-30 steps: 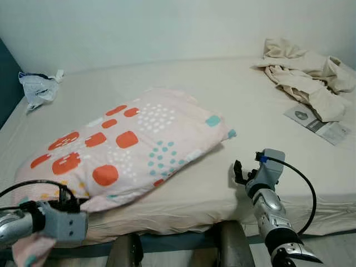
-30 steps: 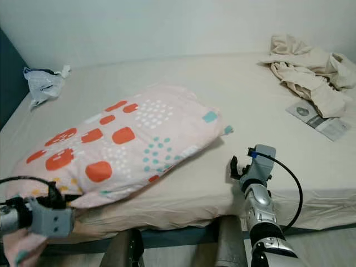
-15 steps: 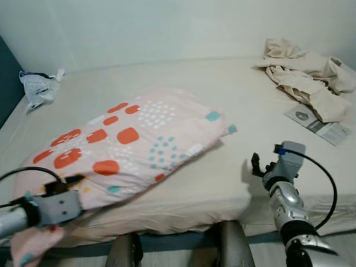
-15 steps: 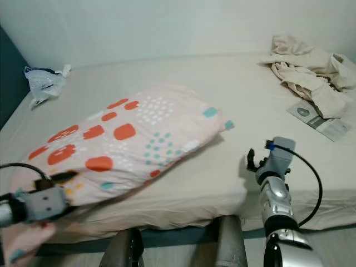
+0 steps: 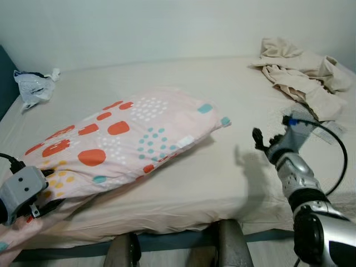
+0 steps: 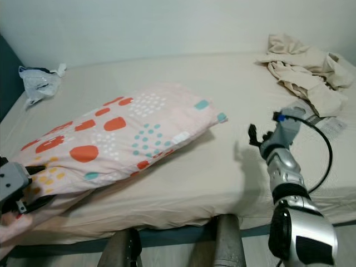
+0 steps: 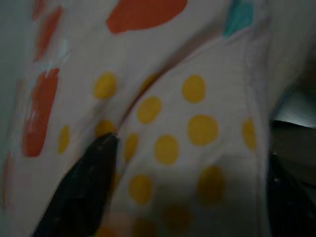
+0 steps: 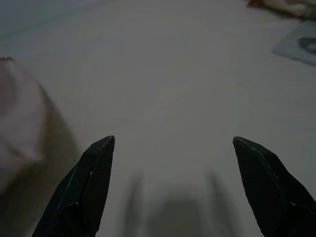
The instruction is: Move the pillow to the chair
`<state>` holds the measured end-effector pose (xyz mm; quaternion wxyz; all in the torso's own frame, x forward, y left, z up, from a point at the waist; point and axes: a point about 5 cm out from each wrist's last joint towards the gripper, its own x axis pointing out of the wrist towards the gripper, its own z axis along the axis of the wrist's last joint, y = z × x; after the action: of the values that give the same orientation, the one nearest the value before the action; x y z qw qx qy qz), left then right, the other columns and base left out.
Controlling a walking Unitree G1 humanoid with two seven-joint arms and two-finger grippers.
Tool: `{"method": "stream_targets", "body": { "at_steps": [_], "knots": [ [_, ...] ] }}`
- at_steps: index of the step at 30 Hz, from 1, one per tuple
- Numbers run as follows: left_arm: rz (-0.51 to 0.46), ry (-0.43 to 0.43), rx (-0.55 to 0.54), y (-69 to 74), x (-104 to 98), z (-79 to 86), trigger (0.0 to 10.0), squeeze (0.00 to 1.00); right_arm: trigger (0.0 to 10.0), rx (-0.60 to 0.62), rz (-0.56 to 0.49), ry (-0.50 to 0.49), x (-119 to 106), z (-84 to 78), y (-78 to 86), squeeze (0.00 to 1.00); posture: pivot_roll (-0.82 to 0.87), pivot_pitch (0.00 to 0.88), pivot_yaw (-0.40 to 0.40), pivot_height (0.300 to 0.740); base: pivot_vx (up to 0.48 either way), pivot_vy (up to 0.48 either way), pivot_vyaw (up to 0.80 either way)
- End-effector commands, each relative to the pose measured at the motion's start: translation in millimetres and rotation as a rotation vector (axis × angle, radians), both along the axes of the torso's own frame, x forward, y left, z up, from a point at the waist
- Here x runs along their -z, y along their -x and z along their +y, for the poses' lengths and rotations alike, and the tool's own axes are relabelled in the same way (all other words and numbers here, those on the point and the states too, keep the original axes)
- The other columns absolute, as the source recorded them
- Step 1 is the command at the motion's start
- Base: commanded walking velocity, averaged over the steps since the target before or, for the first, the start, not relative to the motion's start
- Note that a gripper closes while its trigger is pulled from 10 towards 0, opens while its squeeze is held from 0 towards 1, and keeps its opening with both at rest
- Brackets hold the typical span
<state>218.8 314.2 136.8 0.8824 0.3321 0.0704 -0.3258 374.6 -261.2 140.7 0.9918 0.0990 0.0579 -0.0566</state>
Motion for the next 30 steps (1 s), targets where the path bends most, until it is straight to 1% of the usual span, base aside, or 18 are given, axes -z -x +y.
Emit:
{"method": "stream_targets", "body": {
  "at_steps": [1, 6, 8, 9, 10, 11, 12, 13, 15, 17, 21, 22, 23, 24, 25, 26, 27, 30],
  "knots": [
    [0.061, 0.058, 0.043, 9.8, 6.3, -12.9, 10.0, 1.00, 10.0, -0.024, 0.044, -0.011, 6.7, 11.5, -2.2, 0.00, 0.09, 0.160, -0.002, 0.581, 0.000, 0.000, 0.00],
    [0.085, 0.132, 0.034, 12.9, 5.0, -18.3, 10.0, 1.00, 10.0, -0.025, 0.052, -0.012, 7.7, 13.6, -2.7, 0.00, 0.09, 0.159, -0.004, 0.581, 0.000, 0.000, 0.00],
    [0.162, 0.425, -0.061, 15.0, -9.8, -17.5, 10.0, 0.00, 10.0, -0.015, 0.065, -0.041, 8.3, 12.8, -2.9, 0.00, 0.10, 0.159, -0.009, 0.581, 0.000, 0.000, 0.00],
    [0.162, 0.425, -0.061, 15.0, -9.8, -17.5, 10.0, 0.00, 10.0, -0.015, 0.065, -0.041, 8.3, 12.8, -2.9, 0.00, 0.10, 0.159, -0.009, 0.581, 0.000, 0.000, 0.00],
    [0.153, 0.578, -0.165, 10.1, -16.7, -5.9, 10.0, 0.00, 10.0, -0.004, 0.069, -0.050, 7.9, 10.5, -2.7, 0.00, 0.10, 0.159, -0.009, 0.581, 0.000, 0.000, 0.00],
    [0.153, 0.578, -0.165, 10.1, -16.7, -5.9, 10.0, 0.00, 10.0, -0.004, 0.069, -0.050, 7.9, 10.5, -2.7, 0.00, 0.10, 0.159, -0.009, 0.581, 0.000, 0.000, 0.00],
    [0.117, 0.704, -0.289, 4.7, -20.5, 9.9, 10.0, 0.00, 10.0, 0.005, 0.072, -0.059, 7.2, 8.2, -2.6, 0.00, 0.10, 0.159, -0.009, 0.581, 0.000, 0.000, 0.00],
    [0.117, 0.704, -0.289, 4.7, -20.5, 9.9, 10.0, 0.00, 10.0, 0.005, 0.072, -0.059, 7.2, 8.2, -2.6, 0.00, 0.10, 0.159, -0.009, 0.581, 0.000, 0.000, 0.00],
    [0.074, 0.883, -0.695, -2.6, -4.3, 54.8, 10.0, 0.00, 10.0, 0.015, 0.063, -0.087, 3.5, 5.3, -3.5, 0.00, 0.10, 0.168, -0.016, 0.581, 0.000, 0.000, 0.00],
    [0.006, 1.051, -1.035, -4.4, 18.8, 77.2, 10.0, 0.00, 10.0, 0.003, 0.048, -0.107, -0.1, 7.4, -5.6, 0.00, 0.10, 0.174, -0.019, 0.581, 0.000, 0.000, 0.00],
    [0.022, 1.114, -1.112, -4.9, 25.2, 77.5, 10.0, 0.00, 10.0, -0.004, 0.045, -0.113, -0.5, 8.9, -6.2, 0.00, 0.10, 0.174, -0.019, 0.581, 0.000, 0.000, 0.00],
    [0.068, 0.968, -1.262, -0.9, 42.0, 82.9, 10.0, 0.07, 10.0, -0.017, 0.048, -0.105, 0.8, 11.6, -6.3, 0.00, 0.09, 0.178, -0.014, 0.581, 0.000, 0.000, 0.00],
    [0.068, 0.968, -1.262, -0.9, 42.0, 82.9, 10.0, 0.07, 10.0, -0.017, 0.048, -0.105, 0.8, 11.6, -6.3, 0.00, 0.09, 0.178, -0.014, 0.581, 0.000, 0.000, 0.00],
    [0.101, 0.888, -1.331, 3.5, 50.1, 86.3, 10.0, 0.25, 10.0, -0.020, 0.050, -0.102, 1.5, 12.4, -6.3, 0.00, 0.09, 0.178, -0.014, 0.581, 0.000, 0.000, 0.00],
    [0.127, 0.835, -1.383, 7.9, 55.5, 89.3, 10.0, 0.87, 10.0, -0.021, 0.051, -0.101, 1.8, 12.7, -6.3, 0.00, 0.09, 0.179, -0.010, 0.581, 0.000, 0.000, 0.00],
    [0.127, 0.835, -1.383, 7.9, 55.5, 89.3, 10.0, 0.87, 10.0, -0.021, 0.051, -0.101, 1.8, 12.7, -6.3, 0.00, 0.09, 0.179, -0.010, 0.581, 0.000, 0.000, 0.00],
    [0.154, 0.856, -1.421, 11.4, 58.3, 91.3, 10.0, 1.00, 10.0, -0.020, 0.051, -0.104, 2.0, 12.6, -6.2, 0.00, 0.09, 0.180, -0.010, 0.581, 0.000, 0.000, 0.00],
    [0.223, 0.983, -1.484, 11.9, 63.2, 92.3, 10.0, 1.00, 10.0, -0.017, 0.052, -0.111, 3.1, 11.7, -5.4, 0.00, 0.09, 0.184, -0.011, 0.581, 0.000, 0.000, 0.00]
  ]
}}
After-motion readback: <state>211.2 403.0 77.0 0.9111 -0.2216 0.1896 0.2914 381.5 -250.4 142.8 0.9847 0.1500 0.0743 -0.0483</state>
